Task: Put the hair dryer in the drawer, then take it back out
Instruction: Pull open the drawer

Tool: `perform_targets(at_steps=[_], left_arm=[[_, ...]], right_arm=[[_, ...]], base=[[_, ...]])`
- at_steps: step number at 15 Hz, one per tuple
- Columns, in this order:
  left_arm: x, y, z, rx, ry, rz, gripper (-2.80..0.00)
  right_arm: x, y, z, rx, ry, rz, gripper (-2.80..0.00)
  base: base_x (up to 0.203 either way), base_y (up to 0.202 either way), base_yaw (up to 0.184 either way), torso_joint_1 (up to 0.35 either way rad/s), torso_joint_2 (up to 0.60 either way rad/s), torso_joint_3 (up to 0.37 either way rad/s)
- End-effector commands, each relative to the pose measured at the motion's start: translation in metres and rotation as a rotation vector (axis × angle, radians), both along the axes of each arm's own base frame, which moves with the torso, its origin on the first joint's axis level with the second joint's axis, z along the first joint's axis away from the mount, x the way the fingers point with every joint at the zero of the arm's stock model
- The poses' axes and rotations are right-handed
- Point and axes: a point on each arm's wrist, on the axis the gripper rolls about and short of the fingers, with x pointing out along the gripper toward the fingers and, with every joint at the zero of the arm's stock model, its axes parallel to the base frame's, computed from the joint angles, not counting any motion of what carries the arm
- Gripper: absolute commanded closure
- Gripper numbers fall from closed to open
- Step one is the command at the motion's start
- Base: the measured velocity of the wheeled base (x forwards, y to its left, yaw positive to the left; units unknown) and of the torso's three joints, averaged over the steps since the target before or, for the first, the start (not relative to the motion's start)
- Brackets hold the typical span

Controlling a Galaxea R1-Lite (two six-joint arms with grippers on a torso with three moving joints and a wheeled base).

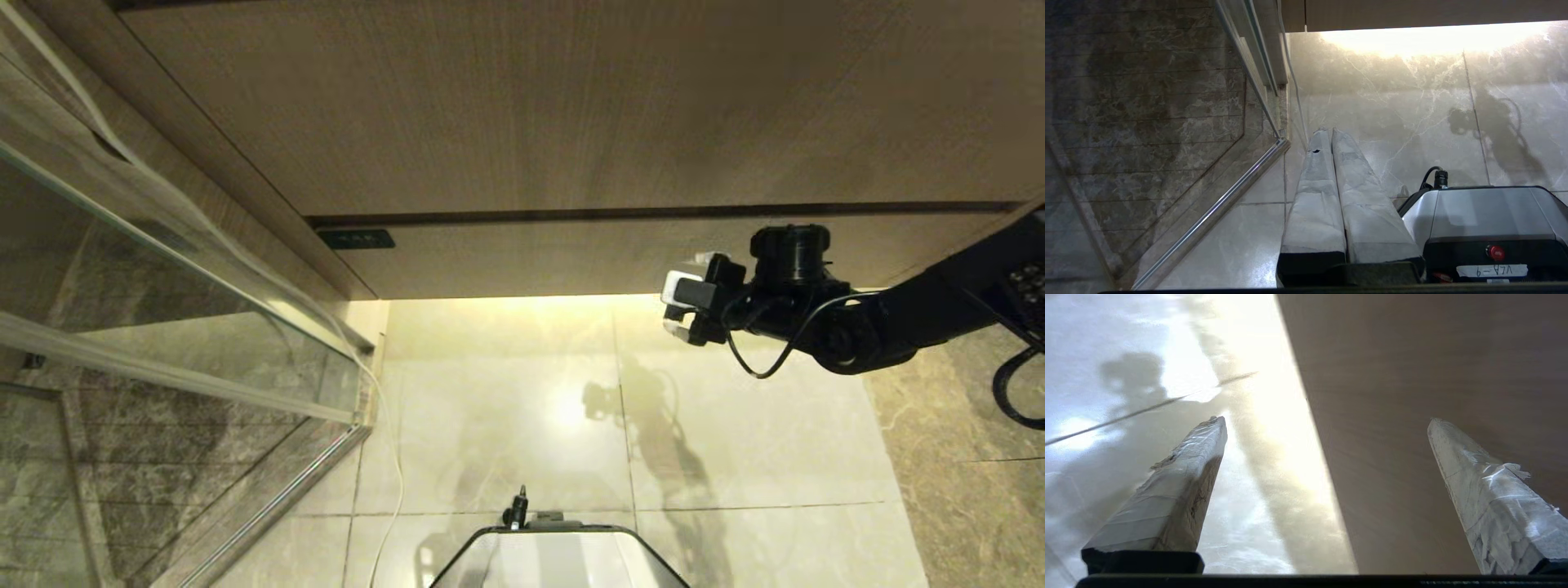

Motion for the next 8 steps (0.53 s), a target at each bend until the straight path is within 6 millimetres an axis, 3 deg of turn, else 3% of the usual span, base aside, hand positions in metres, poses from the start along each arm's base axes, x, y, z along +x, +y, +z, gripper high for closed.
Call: perform_targets(at_steps=[1, 4, 8], left_arm=[[0.0, 0.0, 0.0, 0.0, 0.0, 0.001, 0.0], [0.0, 0.0, 0.0, 0.0, 0.0, 0.001, 0.0], [0.0, 0.0, 0.0, 0.0, 0.0, 0.001, 0.0]], right_arm=[[-0.003, 0.001, 0.009, 0.005, -0.034, -0.002, -2.8], [-0.005, 0.0, 0.016, 0.027, -0.041, -0.03, -2.8], [-0.033, -0.006, 0.025, 0.021, -0.031, -0.013, -2.8]], base=[[0.0, 0.0, 0.0, 0.0, 0.0, 0.0], [0.0, 0.0, 0.0, 0.0, 0.0, 0.0], [0.0, 0.0, 0.0, 0.0, 0.0, 0.0]])
